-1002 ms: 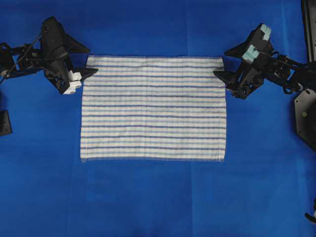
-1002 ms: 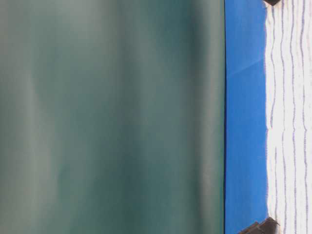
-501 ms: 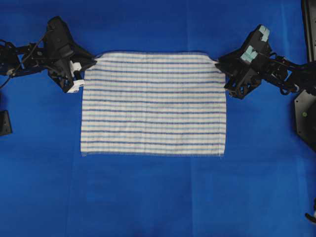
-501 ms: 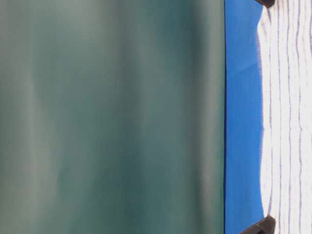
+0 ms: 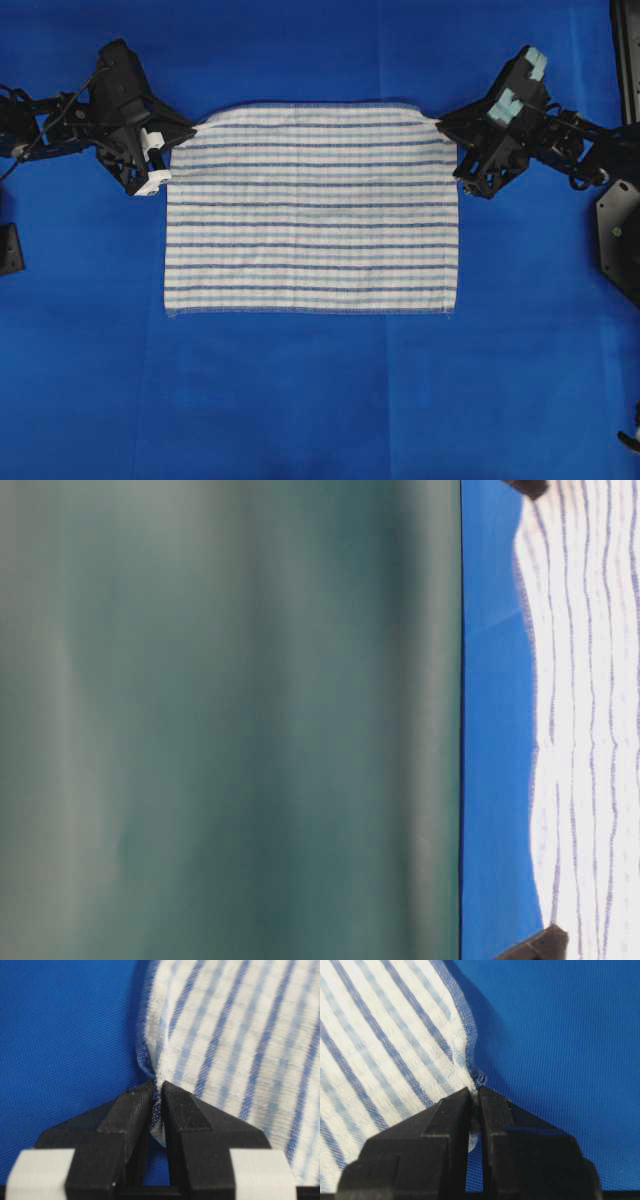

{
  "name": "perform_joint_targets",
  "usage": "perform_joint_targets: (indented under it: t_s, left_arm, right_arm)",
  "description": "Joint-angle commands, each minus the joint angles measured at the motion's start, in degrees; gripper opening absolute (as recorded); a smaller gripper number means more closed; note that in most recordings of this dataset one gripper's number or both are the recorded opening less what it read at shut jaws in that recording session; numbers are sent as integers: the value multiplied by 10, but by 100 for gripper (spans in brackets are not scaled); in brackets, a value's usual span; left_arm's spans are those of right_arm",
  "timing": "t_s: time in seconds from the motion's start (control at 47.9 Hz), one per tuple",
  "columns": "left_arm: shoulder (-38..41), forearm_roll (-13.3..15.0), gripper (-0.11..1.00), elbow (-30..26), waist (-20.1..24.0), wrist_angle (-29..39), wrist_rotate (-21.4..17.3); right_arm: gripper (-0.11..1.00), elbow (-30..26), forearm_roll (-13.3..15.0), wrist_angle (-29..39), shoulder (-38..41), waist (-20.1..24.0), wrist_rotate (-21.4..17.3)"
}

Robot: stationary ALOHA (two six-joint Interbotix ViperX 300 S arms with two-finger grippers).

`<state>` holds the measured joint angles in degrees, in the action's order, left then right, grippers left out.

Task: Fold the blue towel.
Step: 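Lift the far edge and fold it toward the near edge with both grippers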

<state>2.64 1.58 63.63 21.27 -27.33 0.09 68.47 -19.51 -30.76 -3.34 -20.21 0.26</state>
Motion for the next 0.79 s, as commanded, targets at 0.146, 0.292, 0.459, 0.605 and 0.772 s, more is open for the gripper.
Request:
perform_joint_targets:
  t_s: [0.146, 0.292, 0.459, 0.605, 0.772]
  left_arm:
    - [-92, -1, 5, -8, -12, 55, -6]
    - [-145, -1, 5, -7, -37, 93, -7]
    - [-191, -2, 5, -1, -82, 111, 1]
    - [-204, -1, 5, 6, -127, 111, 9]
    - [-205, -1, 5, 11, -176, 113, 33]
  right_arm:
    - [-1, 0, 1, 54, -94, 12, 2]
    - [-1, 4, 1, 86, -144, 29, 2]
    - [-1, 4, -1, 131, -200, 68, 0]
    - [-1, 9, -3, 149, -234, 105, -4]
    - [-1, 16, -27, 155, -250, 156, -5]
